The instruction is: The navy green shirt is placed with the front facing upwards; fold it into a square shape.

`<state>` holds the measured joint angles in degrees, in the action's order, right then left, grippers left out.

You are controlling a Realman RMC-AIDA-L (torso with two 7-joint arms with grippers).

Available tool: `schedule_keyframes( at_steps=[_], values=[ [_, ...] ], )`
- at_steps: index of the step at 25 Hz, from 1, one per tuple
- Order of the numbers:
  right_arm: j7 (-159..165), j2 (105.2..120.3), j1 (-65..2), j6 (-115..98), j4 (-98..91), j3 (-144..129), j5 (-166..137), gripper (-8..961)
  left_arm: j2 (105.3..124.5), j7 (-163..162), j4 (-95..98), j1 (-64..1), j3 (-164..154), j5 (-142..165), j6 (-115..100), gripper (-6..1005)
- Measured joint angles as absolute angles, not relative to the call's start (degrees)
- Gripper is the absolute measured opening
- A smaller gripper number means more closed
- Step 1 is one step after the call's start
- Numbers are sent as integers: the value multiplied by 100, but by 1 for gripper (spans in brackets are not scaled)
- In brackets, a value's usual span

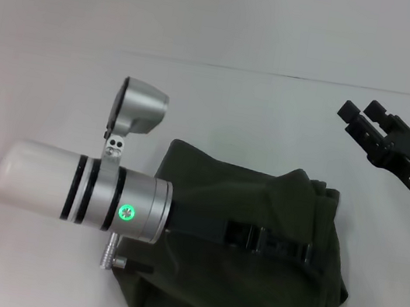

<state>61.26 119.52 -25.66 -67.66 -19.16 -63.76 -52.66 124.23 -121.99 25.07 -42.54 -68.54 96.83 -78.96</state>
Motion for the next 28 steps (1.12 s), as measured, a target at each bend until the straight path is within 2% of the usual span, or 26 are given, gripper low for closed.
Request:
schedule_keyframes(
  at_steps=[4,7,11,14,20,23,28],
  values=[
    [6156,11944,-2554,-6865,-1916,-6392,-5280,662,12396,-12189,2519,-4203,-6762,9452,-8267,902],
    [6458,11885,-2536,-7068,-2008,-6429,-5509,660,12376,-12000,2651,-4055,-6412,9439,-8663,902],
    [8077,11605,-2588,-7214,-2659,-6431,-6375,657,12314,-11124,2862,-3623,-5302,9460,-9577,901],
    [9625,11381,-2690,-7285,-3483,-6417,-7314,655,12196,-10740,3012,-3316,-4797,9607,-9849,900],
    [13061,11183,-3157,-7609,-5705,-6247,-9933,652,12101,-10443,3533,-2912,-4239,10494,-10180,899],
    [14392,11208,-3910,-8443,-6123,-5678,-11666,650,12100,-10374,3700,-2829,-4009,10906,-10329,899],
    [15156,11443,-5157,-9550,-6212,-5067,-14121,648,12098,-10175,3789,-2734,-3802,11132,-10502,898]
  ],
)
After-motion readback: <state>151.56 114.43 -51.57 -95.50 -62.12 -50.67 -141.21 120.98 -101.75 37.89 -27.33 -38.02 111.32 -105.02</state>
